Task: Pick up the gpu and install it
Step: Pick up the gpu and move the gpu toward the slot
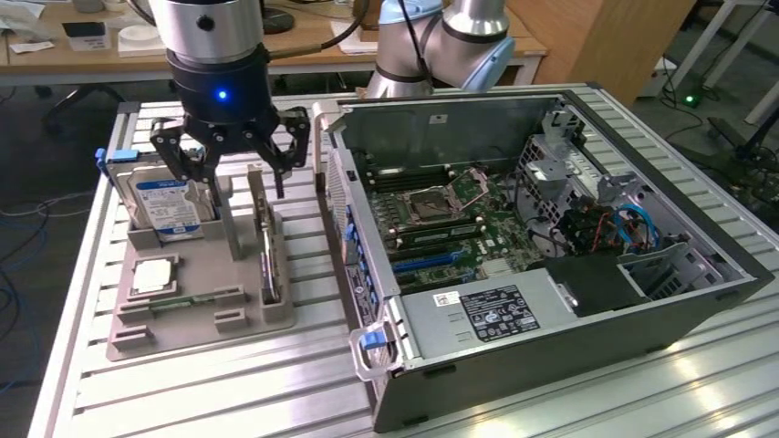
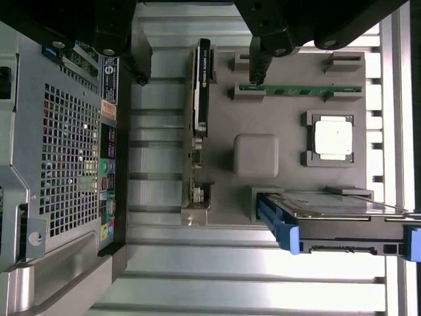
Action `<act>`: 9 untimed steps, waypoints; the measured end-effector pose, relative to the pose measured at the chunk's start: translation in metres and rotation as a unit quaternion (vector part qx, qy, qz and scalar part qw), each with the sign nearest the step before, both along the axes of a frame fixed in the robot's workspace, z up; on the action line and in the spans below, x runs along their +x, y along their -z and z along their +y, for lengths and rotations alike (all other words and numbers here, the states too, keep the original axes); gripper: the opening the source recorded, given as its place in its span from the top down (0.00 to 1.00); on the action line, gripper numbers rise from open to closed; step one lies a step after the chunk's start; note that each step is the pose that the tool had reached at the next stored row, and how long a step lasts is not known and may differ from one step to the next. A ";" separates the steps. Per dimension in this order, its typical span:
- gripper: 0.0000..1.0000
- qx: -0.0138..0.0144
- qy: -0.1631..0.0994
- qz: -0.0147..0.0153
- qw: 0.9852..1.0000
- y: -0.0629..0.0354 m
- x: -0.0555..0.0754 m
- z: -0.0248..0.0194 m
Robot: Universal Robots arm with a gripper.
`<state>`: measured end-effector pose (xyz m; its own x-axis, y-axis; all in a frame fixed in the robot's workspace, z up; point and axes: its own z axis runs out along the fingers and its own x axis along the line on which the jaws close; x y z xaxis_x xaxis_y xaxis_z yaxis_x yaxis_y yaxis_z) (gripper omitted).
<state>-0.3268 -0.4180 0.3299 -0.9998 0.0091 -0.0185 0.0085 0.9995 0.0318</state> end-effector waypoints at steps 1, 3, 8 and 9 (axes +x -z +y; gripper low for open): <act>0.29 0.000 0.000 0.000 1.000 0.0011 0.000 0.0000; 0.29 0.000 0.000 0.000 1.000 0.0032 0.000 0.0000; 0.29 0.000 0.000 0.000 1.000 0.0078 0.002 -0.0002; 0.29 0.000 0.000 0.000 1.000 0.0085 0.003 -0.0001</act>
<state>-0.3241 -0.4181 0.3213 -0.9998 0.0093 -0.0185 0.0087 0.9995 0.0318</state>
